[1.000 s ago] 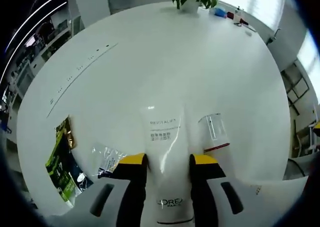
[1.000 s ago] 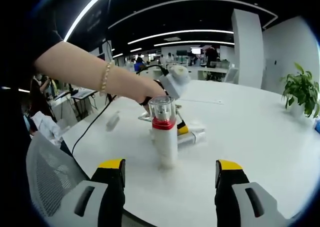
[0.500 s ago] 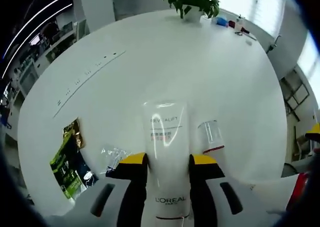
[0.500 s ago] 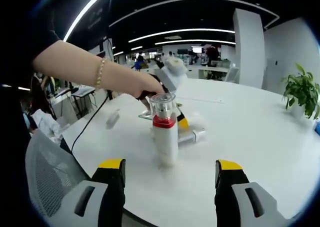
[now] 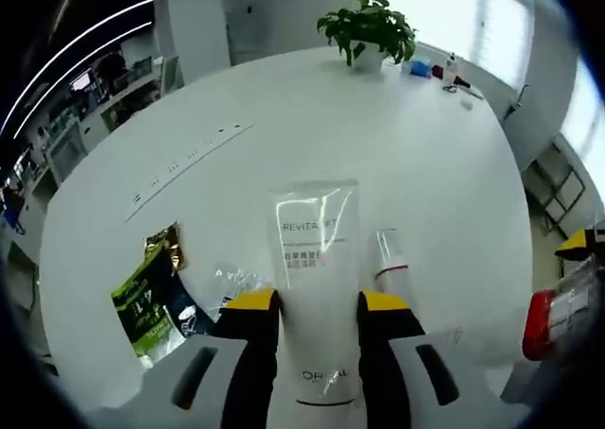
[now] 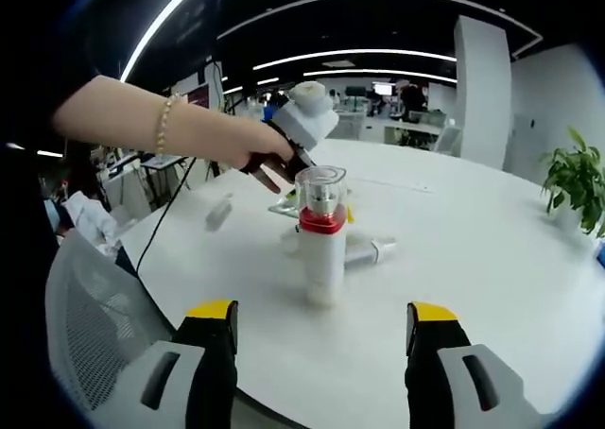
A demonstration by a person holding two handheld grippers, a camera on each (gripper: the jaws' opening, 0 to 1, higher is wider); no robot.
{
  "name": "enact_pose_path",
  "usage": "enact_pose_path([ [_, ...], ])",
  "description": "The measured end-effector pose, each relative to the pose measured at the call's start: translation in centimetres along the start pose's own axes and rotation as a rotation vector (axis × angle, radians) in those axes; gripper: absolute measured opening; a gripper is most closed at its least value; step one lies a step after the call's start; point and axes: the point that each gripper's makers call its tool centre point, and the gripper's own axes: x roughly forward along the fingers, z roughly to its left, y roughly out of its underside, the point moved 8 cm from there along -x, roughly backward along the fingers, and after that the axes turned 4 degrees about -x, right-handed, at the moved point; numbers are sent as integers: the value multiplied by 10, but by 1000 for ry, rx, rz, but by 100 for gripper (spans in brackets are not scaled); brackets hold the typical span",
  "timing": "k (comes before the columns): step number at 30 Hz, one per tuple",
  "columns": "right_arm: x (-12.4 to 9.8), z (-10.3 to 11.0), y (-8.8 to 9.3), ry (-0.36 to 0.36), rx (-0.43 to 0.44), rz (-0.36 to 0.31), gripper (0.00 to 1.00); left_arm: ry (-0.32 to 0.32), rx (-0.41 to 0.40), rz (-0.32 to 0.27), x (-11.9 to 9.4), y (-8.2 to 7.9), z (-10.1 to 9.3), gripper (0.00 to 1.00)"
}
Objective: Arrange the skincare products in the storage area until every visible bottle or jar stands upright without overlapping.
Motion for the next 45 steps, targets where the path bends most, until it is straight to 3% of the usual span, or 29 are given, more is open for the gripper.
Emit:
enact_pose_path([
  [4,0,1,1,-3,-13,13,77,-5,-12,-29,-22,13,-11,36],
  [10,2,3,3,-5,-33,27,76,-21,-34,-85,-34,20,9,36],
  [19,0,9,-3,-12,-120,5,72,-35,-82,-162,-72,30,5,35],
  [27,-18,10,-23,23,-121,-48,69,-40,-140,-216,-99,48,1,35],
  [29,-27,16,-39,24,-142,-104,67,-36,-155,-238,-110,50,0,35],
  [33,-31,35,-64,-16,-184,-146,64,-36,-197,-289,-135,55,-11,35],
  [38,-14,60,-74,-83,-208,-161,64,-18,-240,-350,-168,58,-29,35],
  [45,19,97,-79,-198,-229,-145,62,7,-239,-429,-210,59,-52,35],
])
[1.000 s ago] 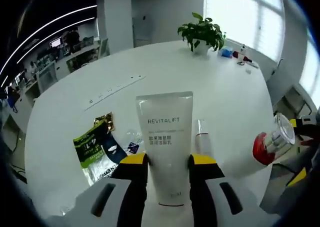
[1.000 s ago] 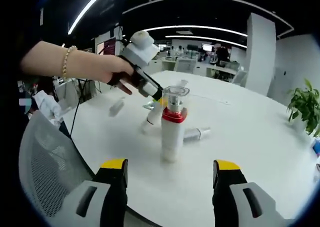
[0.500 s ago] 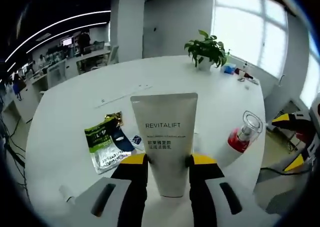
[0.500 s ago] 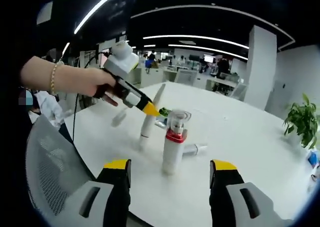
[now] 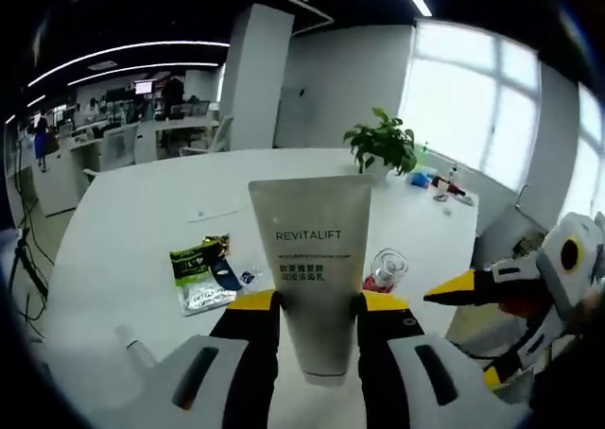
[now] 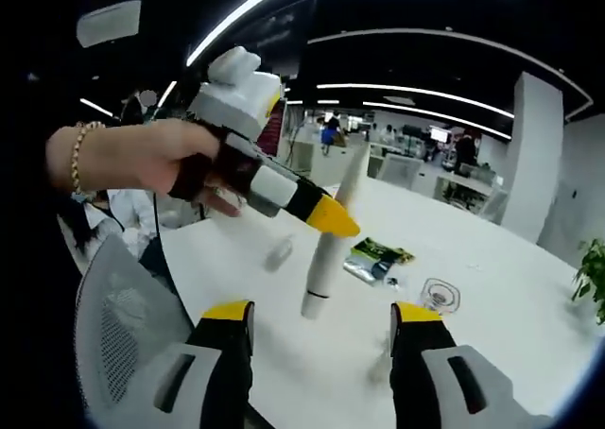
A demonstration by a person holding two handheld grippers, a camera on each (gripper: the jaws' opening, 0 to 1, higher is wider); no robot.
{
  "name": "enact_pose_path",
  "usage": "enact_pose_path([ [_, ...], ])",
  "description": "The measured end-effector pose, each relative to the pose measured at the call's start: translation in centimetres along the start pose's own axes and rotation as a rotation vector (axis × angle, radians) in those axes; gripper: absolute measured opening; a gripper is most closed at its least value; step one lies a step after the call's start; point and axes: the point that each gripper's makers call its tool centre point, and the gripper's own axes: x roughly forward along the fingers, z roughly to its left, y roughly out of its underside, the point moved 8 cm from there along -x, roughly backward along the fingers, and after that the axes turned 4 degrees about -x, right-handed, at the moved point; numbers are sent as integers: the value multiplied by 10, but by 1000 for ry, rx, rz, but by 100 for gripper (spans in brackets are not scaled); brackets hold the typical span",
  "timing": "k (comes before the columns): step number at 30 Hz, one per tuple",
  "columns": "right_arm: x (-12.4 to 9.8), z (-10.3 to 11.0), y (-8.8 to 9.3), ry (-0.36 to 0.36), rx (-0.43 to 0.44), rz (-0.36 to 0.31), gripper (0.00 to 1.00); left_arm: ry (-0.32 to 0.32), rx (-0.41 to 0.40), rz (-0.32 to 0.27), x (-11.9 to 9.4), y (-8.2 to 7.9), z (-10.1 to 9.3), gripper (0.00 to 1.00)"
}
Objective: Arrange the skincare products in the storage area until every visible bottle or jar stands upright without overlapping.
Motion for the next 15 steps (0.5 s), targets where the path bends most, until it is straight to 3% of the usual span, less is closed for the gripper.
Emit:
enact_pose_path([
  [10,24,2,-34,17,91,-109,56,32,-27,-61,-35,-1,-24,35],
  [15,21,9,-42,18,31,-149,23,48,-42,-77,-45,-2,-34,35],
])
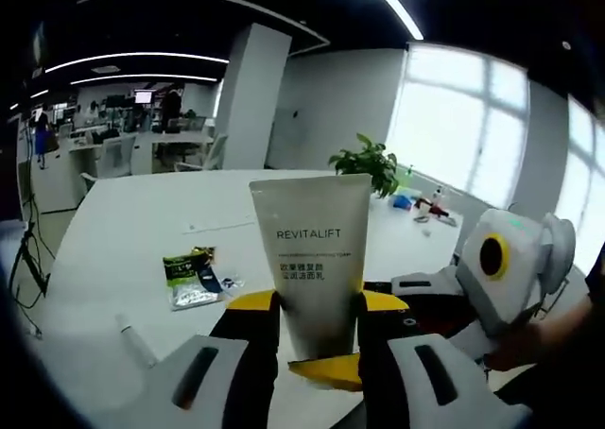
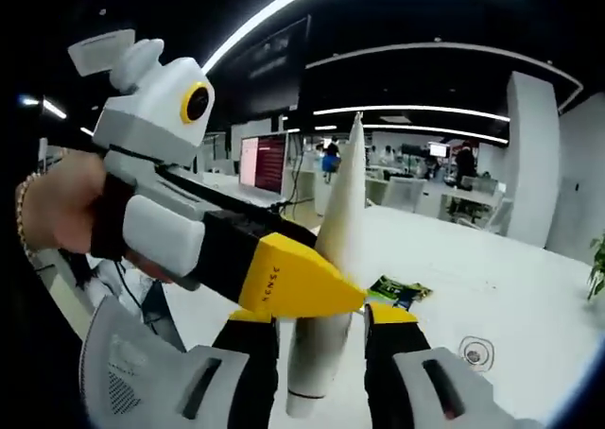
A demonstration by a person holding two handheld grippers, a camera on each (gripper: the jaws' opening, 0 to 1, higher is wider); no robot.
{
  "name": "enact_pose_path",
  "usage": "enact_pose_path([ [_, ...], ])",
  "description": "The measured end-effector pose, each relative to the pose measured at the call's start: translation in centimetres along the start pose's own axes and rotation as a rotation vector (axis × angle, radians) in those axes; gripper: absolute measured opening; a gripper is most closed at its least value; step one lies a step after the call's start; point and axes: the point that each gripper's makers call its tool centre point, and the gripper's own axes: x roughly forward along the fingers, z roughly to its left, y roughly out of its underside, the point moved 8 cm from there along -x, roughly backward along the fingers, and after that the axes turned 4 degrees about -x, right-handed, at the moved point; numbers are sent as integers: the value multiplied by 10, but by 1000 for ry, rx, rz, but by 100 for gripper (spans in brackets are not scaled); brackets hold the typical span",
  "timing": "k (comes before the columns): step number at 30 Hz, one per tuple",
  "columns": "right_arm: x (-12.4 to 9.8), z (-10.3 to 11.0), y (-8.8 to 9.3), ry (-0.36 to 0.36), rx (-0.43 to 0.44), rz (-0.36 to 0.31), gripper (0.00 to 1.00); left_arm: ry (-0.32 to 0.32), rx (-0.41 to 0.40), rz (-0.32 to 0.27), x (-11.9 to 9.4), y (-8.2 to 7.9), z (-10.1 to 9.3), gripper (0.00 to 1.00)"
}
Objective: Arrange the skincare products in the storage area until every visible bottle or jar stands upright without overlapping.
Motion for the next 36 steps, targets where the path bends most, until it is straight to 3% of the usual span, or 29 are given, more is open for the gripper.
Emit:
enact_pose_path([
  [1,-1,-6,-1,82,-6,-14,16,-3,12,-2,-2,-2,0,35],
  [3,-3,-4,-1,58,-26,-8,14,0,20,1,-5,-1,-1,35],
  [8,-9,-3,-1,-16,66,-40,10,30,34,-6,-10,0,-1,37],
  [13,-22,-2,7,-133,139,-74,8,159,11,20,-18,6,-6,36],
  [18,-29,-4,15,-227,159,-99,8,279,-21,2,-28,7,-8,35],
  [21,-35,3,11,-337,170,-134,8,331,-10,-5,-33,4,-7,35],
  [26,-41,12,8,-488,128,-141,8,461,146,11,-43,-6,-10,32],
  [29,-42,11,4,-537,143,-171,8,511,202,44,-48,-7,-13,30],
  [36,-46,14,-4,-730,141,-194,9,592,316,73,-55,-13,-16,25],
])
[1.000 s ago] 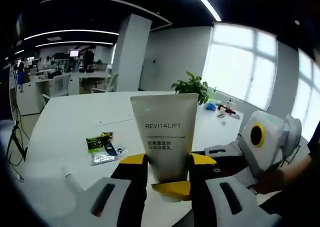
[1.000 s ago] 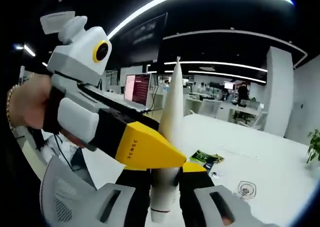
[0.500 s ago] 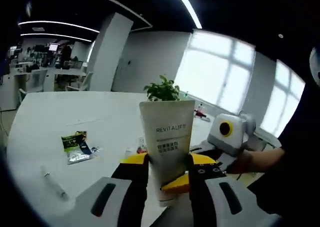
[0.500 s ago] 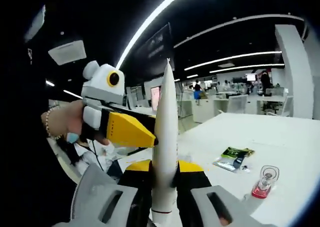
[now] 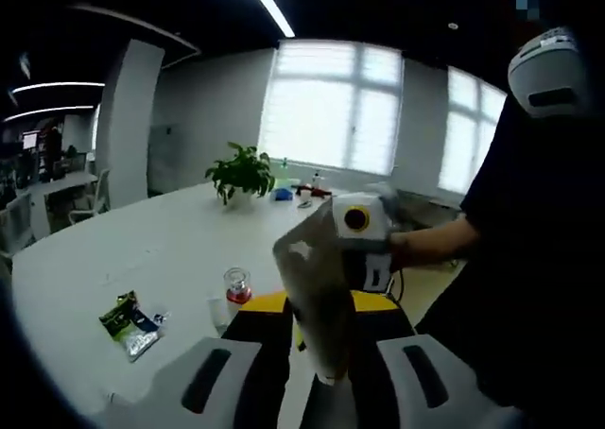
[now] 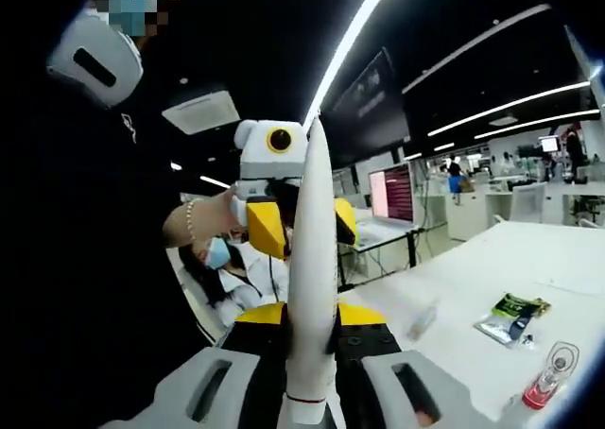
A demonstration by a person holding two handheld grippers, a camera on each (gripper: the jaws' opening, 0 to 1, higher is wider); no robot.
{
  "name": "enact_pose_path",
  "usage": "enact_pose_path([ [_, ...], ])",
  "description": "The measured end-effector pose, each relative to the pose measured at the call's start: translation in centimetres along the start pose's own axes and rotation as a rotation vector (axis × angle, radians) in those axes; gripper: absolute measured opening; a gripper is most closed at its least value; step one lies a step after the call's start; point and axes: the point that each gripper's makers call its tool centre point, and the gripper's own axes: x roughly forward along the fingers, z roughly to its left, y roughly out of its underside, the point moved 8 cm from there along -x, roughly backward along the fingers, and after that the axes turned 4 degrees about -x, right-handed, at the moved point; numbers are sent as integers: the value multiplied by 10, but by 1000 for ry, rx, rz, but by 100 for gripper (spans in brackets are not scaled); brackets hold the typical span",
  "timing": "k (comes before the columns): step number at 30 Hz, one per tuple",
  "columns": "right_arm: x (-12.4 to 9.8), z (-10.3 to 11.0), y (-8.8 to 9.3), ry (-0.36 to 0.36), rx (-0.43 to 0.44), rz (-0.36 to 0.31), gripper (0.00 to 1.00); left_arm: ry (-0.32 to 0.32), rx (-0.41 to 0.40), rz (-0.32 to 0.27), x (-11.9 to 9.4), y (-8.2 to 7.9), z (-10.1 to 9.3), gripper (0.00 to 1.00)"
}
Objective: Arrange the skincare products in the storage area until every visible bottle or jar stands upright without overlapping.
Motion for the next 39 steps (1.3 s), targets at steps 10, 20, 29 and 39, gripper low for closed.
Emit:
enact_pose_path([
  [10,5,3,5,-42,-43,71,10,27,4,36,15,4,-6,22],
  [20,1,-12,36,73,-116,344,15,-16,180,227,49,31,-11,19],
  [29,-16,-31,50,191,-91,408,15,-34,159,224,70,46,10,19],
  [39,-33,-49,54,272,-61,427,11,-42,143,259,81,71,47,18],
])
